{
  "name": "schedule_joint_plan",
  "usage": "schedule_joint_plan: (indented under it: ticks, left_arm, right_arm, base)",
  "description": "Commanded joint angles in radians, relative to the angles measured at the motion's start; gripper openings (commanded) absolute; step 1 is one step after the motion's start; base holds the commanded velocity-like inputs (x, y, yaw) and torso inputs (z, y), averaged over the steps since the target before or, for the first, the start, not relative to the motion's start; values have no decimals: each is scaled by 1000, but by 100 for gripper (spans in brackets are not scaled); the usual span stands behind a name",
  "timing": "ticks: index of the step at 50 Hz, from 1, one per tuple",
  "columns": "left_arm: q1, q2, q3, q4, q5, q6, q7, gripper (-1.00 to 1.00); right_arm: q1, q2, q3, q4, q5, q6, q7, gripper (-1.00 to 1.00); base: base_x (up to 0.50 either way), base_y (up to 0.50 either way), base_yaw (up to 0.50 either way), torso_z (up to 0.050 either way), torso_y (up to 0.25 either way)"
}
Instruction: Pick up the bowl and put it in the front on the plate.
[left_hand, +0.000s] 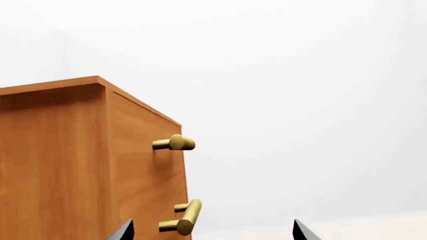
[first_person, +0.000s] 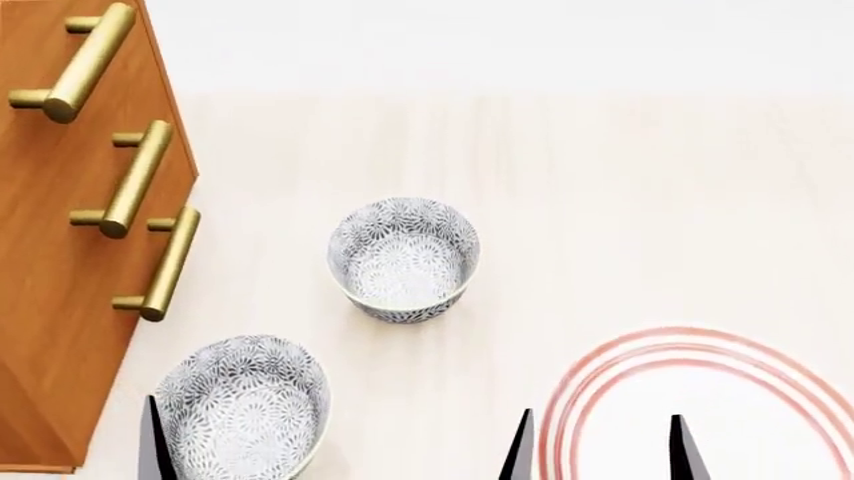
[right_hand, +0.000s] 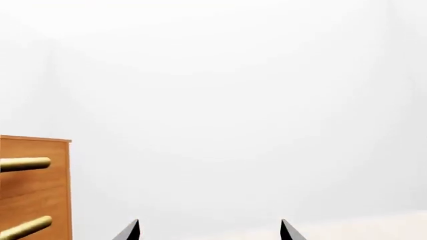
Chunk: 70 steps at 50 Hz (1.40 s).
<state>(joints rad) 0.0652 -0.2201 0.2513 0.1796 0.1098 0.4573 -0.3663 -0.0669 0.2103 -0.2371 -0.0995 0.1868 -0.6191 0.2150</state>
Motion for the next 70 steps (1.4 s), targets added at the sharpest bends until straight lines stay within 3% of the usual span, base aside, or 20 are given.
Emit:
schedule_joint_plan:
  ticks: [1,24,34,43,48,60,70]
  left_arm:
    - [-2,11,-18,-4,20,3,4,100]
    - [-4,-2,-3,-20,3,26,-7,100]
    - [1,-6,1,-2,15,21,-16,100]
    - [1,-9,1,-6,-3,20,-22,100]
    - [1,-10,2,-10,-17,16,-23,100]
    - [1,-15,8,-9,-24,11,-28,100]
    - [0,-20,15,-12,-27,8,-29,100]
  right_arm:
    - [4,-11,14,6,-14,0,-13,100]
    - [18,2,-5,14,-6,30,-9,100]
    - [89,17,-11,-81,21,208,21,100]
    - [365,46,-19,-165,101,561,39,100]
    - [602,35,-41,-77,180,789,13,100]
    - [996,-40,-46,284,261,990,-63,100]
    - [1226,-129,-50,693,256,981,-114,100]
  base:
    - [0,0,0,7,-158]
    - [0,0,0,3,-75]
    - [0,0,0,0,0]
    - [0,0,0,0,0]
    - [0,0,0,0,0]
    - [0,0,0,0,0]
    - [0,0,0,0,0]
